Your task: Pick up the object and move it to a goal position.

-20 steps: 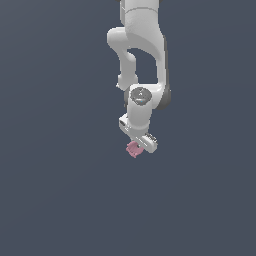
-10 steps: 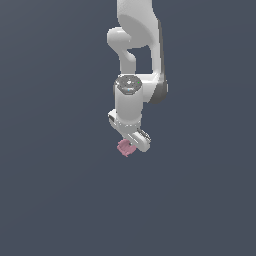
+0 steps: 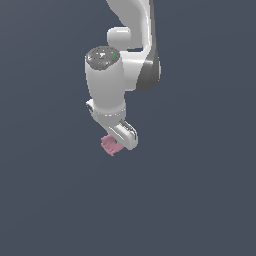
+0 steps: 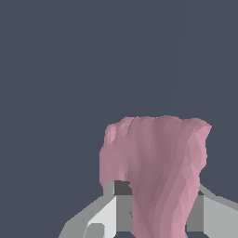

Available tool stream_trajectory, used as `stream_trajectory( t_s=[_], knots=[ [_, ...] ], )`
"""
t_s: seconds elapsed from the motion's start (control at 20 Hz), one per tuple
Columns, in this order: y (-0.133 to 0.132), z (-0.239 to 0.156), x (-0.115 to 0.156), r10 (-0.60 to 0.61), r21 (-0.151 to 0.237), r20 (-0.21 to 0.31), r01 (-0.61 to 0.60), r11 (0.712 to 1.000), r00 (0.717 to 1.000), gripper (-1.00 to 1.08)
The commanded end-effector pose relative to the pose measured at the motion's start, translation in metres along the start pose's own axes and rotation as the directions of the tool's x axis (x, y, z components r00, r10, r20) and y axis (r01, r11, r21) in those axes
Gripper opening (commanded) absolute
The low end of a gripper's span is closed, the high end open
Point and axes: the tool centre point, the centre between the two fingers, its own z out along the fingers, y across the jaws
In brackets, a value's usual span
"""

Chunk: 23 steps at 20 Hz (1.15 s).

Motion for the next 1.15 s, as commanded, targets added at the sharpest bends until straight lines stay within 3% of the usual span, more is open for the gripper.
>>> stream_trajectory(
  t_s=[0.0,0.5,1.1],
  knots=[
    [0.003,-0.021,0.016,-0.001,-0.001,0.001,0.001,1.000,1.000,-1.00],
    [0.007,-0.074,0.058,-0.001,-0.001,0.001,0.001,1.000,1.000,-1.00],
    [0.007,-0.090,0.073,-0.001,-0.001,0.002,0.001,1.000,1.000,-1.00]
  ],
)
